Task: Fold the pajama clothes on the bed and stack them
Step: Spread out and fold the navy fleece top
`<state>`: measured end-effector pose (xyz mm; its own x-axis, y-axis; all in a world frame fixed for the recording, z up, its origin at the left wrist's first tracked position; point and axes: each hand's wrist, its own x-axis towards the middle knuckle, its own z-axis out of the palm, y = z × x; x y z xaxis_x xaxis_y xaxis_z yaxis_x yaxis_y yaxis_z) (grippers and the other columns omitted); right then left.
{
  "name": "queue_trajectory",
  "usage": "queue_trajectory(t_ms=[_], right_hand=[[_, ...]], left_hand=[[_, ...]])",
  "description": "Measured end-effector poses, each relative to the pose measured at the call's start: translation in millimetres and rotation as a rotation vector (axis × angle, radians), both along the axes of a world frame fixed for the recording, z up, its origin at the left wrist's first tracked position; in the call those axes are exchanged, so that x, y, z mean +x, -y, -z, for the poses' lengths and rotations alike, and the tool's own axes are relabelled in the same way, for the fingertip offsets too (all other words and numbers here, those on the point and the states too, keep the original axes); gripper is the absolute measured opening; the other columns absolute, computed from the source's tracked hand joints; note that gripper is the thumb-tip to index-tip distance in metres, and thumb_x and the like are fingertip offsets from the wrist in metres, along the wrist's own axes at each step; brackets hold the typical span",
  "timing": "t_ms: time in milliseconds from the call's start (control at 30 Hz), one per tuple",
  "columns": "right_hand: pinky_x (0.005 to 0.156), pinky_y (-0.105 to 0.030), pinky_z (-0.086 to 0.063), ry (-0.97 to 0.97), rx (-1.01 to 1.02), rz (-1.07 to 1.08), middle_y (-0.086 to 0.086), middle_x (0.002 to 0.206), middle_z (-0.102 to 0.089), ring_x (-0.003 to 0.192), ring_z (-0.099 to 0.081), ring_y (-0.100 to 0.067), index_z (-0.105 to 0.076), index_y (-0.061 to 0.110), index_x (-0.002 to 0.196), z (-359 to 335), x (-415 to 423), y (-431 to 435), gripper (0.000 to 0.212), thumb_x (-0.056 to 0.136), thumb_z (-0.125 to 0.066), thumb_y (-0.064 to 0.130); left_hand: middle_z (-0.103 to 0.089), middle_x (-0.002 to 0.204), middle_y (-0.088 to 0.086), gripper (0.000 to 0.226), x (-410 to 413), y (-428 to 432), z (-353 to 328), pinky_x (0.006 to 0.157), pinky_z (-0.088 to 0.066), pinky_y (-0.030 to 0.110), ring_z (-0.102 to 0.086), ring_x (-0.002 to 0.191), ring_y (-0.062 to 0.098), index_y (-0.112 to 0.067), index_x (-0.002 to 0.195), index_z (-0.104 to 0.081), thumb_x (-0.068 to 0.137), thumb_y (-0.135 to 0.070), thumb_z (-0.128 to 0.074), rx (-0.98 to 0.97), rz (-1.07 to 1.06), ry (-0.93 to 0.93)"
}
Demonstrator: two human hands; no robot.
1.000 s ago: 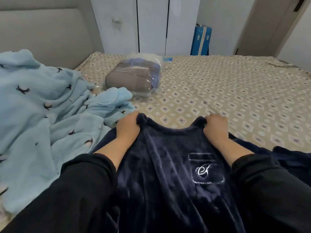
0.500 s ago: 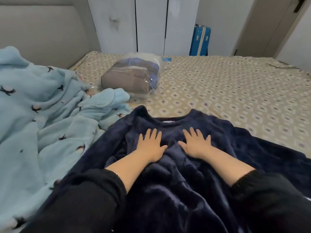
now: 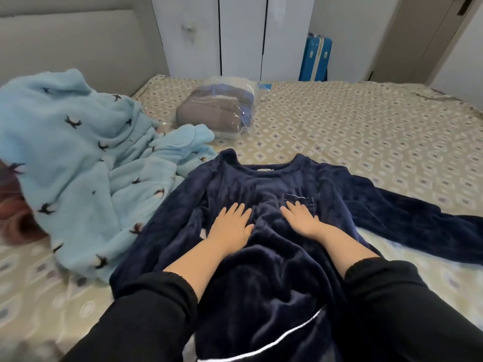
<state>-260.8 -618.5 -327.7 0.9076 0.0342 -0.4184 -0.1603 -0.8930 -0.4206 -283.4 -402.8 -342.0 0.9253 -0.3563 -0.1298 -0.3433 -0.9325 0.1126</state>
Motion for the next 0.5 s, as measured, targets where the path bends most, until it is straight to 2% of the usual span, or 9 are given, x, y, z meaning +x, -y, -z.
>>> queue_trajectory(t_ms=[67, 167, 267, 333, 400, 433, 500], right_hand=[[0.118, -0.051, 0.0, -0.022, 0.068, -0.011, -0.001, 0.162, 0.0, 0.149, 0.002, -0.019, -0.007, 0.021, 0.154, -13.5, -24.8, -10.8, 0.068, 0.099, -0.019, 0.058], [0.116, -0.055, -0.001, 0.072, -0.085, -0.067, -0.005, 0.162, 0.003, 0.149, 0.003, -0.024, -0.007, 0.021, 0.154, -24.9, -71.3, -38.1, 0.07, 0.098, -0.021, 0.06], [0.114, -0.057, 0.002, 0.251, -0.144, -0.126, -0.006, 0.161, 0.009, 0.148, 0.011, -0.025, -0.005, 0.021, 0.154, -26.5, -109.1, -76.8, 0.069, 0.098, -0.022, 0.058], [0.114, -0.058, 0.002, 0.339, -0.134, -0.179, -0.005, 0.161, 0.009, 0.148, 0.012, -0.025, -0.004, 0.023, 0.154, -19.5, -125.3, -100.4, 0.07, 0.097, -0.023, 0.059], [0.113, -0.059, 0.002, 0.303, -0.151, -0.21, -0.004, 0.161, 0.009, 0.148, 0.011, -0.025, -0.001, 0.026, 0.154, -5.0, -137.2, -112.7, 0.071, 0.096, -0.023, 0.061], [0.113, -0.059, 0.003, 0.268, -0.195, -0.224, -0.004, 0.161, 0.009, 0.148, 0.01, -0.025, 0.001, 0.026, 0.154, 4.2, -141.8, -114.2, 0.071, 0.096, -0.023, 0.061], [0.114, -0.058, 0.003, 0.276, -0.261, -0.223, -0.004, 0.162, 0.007, 0.148, 0.008, -0.024, 0.002, 0.026, 0.154, 18.9, -148.6, -111.3, 0.07, 0.097, -0.023, 0.059]], left_hand=[[-0.019, 0.16, 0.005, 0.051, -24.7, -9.0, -7.3, 0.119, -0.009, 0.038, -0.013, 0.147, 0.022, -0.014, 0.152, -0.022, 0.105, -0.033, -0.025, -0.009, 0.024, 0.019], [-0.035, 0.152, 0.003, 0.046, -65.7, -31.9, -19.1, 0.118, -0.011, 0.042, -0.023, 0.143, 0.022, -0.015, 0.146, -0.037, 0.103, -0.031, -0.031, 0.086, 0.038, 0.161], [-0.031, 0.155, 0.005, 0.047, -100.9, -62.4, -26.0, 0.117, -0.002, 0.053, -0.011, 0.148, 0.026, -0.019, 0.144, -0.042, 0.099, -0.035, -0.04, 0.198, -0.031, 0.353], [-0.02, 0.159, 0.006, 0.059, -119.5, -83.7, -29.1, 0.115, -0.003, 0.057, -0.004, 0.149, 0.028, -0.022, 0.148, -0.034, 0.094, -0.041, -0.048, 0.179, -0.171, 0.419], [-0.01, 0.161, 0.007, 0.077, -133.4, -102.8, -30.4, 0.116, -0.009, 0.055, -0.003, 0.148, 0.028, -0.025, 0.153, -0.017, 0.09, -0.054, -0.051, 0.079, -0.382, 0.363], [-0.011, 0.161, 0.007, 0.084, -138.4, -110.1, -30.5, 0.115, -0.016, 0.052, -0.009, 0.147, 0.028, -0.024, 0.153, -0.014, 0.087, -0.059, -0.053, -0.041, -0.495, 0.308], [-0.029, 0.154, 0.009, 0.093, -146.5, -120.3, -31.6, 0.111, -0.032, 0.047, -0.028, 0.14, 0.03, -0.02, 0.152, -0.02, 0.08, -0.061, -0.062, -0.387, -0.685, 0.178]])
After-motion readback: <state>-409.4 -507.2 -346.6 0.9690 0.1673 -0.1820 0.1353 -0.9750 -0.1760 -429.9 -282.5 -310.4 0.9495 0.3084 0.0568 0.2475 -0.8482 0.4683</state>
